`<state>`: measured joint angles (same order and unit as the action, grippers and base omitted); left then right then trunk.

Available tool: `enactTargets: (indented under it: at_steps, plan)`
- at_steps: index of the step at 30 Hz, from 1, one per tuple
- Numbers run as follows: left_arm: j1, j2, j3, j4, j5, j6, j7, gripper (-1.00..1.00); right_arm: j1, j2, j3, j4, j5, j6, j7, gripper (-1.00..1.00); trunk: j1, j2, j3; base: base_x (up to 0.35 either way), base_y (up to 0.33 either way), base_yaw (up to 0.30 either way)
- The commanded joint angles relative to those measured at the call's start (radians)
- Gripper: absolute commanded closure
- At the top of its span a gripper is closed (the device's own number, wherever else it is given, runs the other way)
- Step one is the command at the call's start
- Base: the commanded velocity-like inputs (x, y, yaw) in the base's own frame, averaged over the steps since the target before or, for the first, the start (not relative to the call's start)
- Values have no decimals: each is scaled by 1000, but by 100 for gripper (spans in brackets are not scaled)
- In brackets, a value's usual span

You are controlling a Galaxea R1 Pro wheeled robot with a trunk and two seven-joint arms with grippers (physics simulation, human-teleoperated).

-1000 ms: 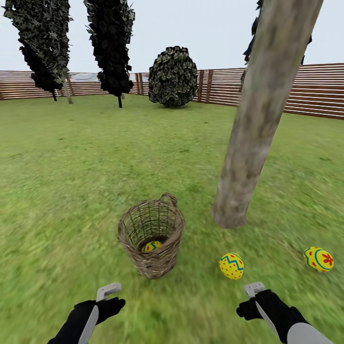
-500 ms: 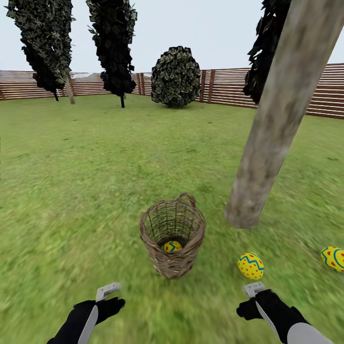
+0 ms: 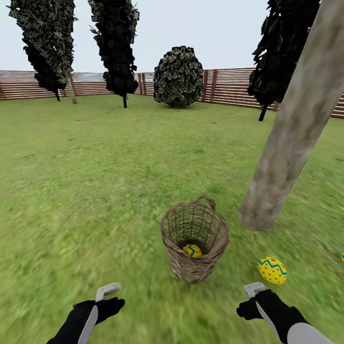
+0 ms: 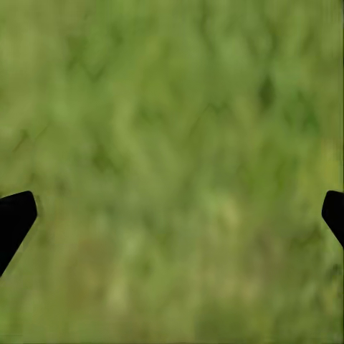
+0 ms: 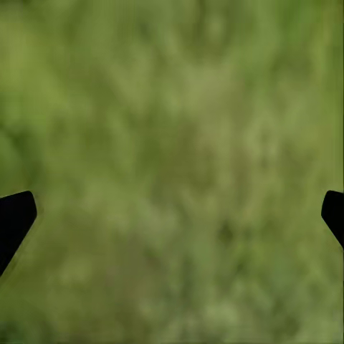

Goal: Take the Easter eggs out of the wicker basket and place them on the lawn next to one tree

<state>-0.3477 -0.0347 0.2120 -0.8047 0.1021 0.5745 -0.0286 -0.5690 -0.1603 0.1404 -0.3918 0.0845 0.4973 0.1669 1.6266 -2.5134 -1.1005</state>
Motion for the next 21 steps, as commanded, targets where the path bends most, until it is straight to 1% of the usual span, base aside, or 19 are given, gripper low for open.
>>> enactTargets:
  at_steps: [1,13,17,18,20,21]
  plan:
    - [0,-1,4,-1,7,5,-2,-100,0,-1,2,-2,9,6,6,-100,0,0,-1,105,334,0]
    - [0,1,4,-1,6,5,-1,-100,0,-2,1,-2,9,6,6,-100,0,0,-1,113,310,0]
    - [0,1,4,-1,5,5,0,-100,0,-8,-1,-3,8,6,6,-100,0,0,-1,43,120,0]
    - [0,0,4,-1,5,5,1,-100,0,-13,-4,-5,8,6,6,-100,0,0,-1,12,35,0]
    - [0,0,4,-1,5,5,1,-100,0,-34,-6,-8,6,5,6,-100,0,0,-1,4,12,0]
    - [0,0,4,-1,4,5,2,-100,0,-37,-7,-8,6,5,7,-100,0,0,-1,2,5,0]
